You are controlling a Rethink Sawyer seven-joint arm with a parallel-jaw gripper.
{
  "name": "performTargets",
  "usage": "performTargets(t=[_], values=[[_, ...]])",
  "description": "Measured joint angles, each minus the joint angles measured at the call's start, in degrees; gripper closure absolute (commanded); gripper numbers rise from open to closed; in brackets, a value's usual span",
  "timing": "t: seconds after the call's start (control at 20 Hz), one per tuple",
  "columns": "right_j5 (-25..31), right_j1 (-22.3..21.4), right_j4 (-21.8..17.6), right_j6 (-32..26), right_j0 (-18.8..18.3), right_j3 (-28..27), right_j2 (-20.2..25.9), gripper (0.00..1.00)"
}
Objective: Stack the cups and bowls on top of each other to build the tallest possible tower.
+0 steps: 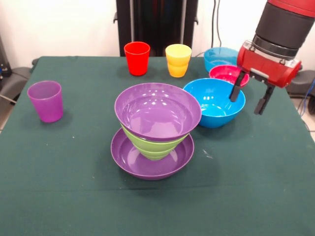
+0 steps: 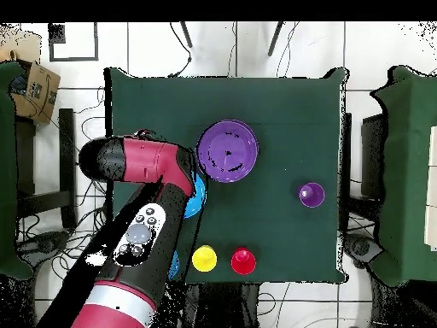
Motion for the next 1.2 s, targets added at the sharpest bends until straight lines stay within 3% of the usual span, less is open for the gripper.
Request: performTargets(t=[0.3,0.5,0.85,1.2], values=[[11.7,3.7,-2.1,0.0,2.4,-5.7,-7.2,0.0],[16.7,5.0,-2.5,0.0,2.6,-7.8,-8.9,0.0],[13.4,4.7,-2.6,0.0,0.6,-7.8,-8.3,0.0],[6.9,1.6,-3.8,0.0,-4.7,-5.0,-4.1,0.0]])
